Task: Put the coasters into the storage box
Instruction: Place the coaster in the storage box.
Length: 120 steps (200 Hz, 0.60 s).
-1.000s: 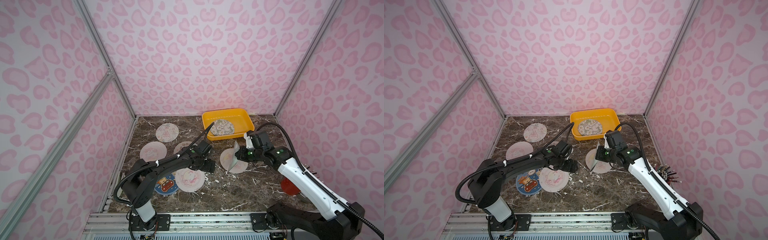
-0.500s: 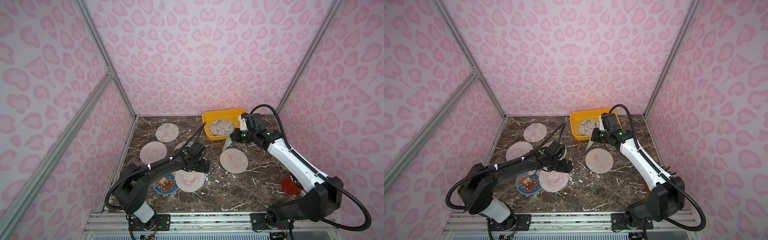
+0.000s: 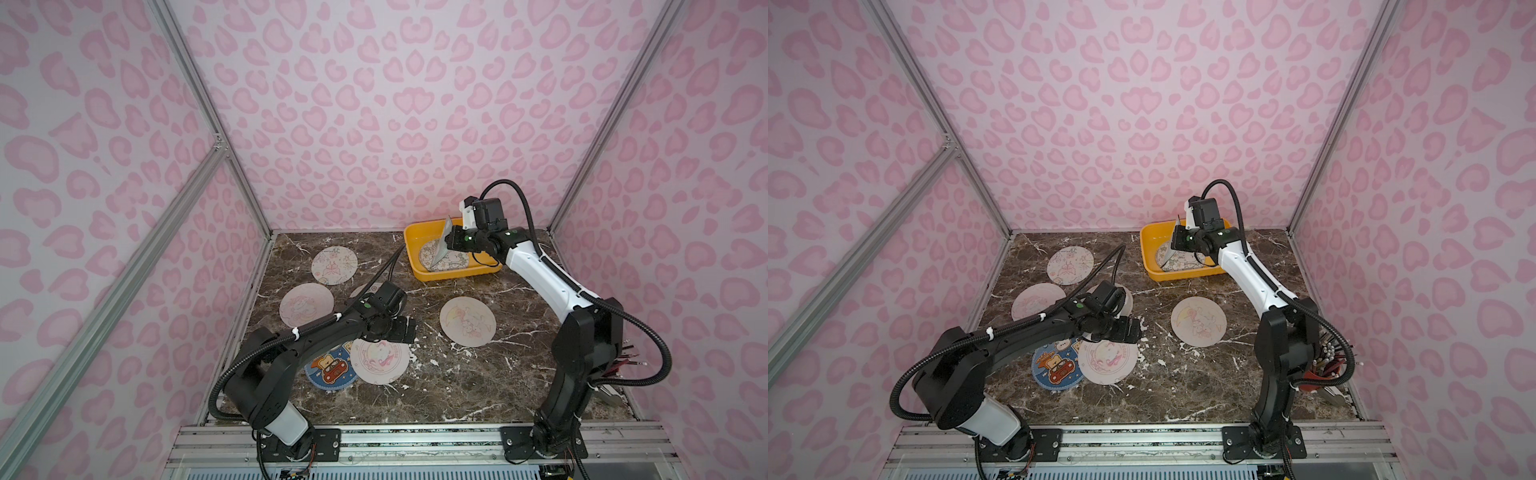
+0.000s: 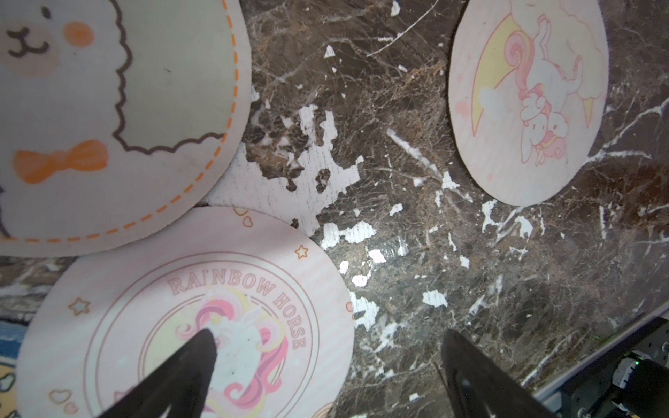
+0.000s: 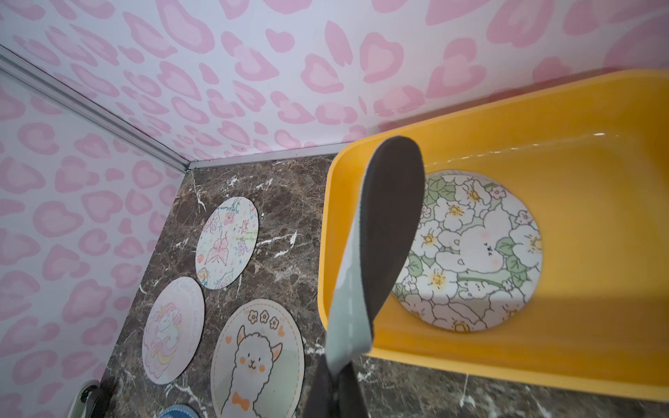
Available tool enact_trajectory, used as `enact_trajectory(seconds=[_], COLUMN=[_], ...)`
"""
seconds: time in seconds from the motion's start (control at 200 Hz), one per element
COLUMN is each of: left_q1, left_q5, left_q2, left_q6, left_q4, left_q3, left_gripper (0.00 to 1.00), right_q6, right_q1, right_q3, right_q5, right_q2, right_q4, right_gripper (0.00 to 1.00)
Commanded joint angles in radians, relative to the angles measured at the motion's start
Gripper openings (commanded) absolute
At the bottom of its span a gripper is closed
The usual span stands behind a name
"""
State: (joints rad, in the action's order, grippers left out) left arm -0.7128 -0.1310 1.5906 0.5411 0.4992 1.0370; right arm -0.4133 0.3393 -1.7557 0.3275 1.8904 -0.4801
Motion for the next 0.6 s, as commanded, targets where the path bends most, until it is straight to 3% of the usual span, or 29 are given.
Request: enact_trajectory(seconds=[0.0, 0.245, 0.595], left_q1=[0.006, 0.009, 0.01], left_q5=[-0.004, -0.008, -0.013], left_q2=[-0.005, -0.006, 0.003], left_q6=[-0.009, -0.009, -0.012], left_q4=[-0.007, -0.008, -0.012], left_q3=[0.0, -0.009, -0.009], left_gripper=[0.99, 1.0, 1.0], right_q6=[0.035, 0.078, 0.167], right_q1=[-0.001, -0.02, -0.116], right_q3=[-0.07, -0.271, -0.363], right_q5=[0.037, 0.089, 0.024], right_q2=[0.081, 0.292, 0.456], right_q4=[0.05, -0.042, -0.19], right_gripper=[0.0, 0.0, 0.0])
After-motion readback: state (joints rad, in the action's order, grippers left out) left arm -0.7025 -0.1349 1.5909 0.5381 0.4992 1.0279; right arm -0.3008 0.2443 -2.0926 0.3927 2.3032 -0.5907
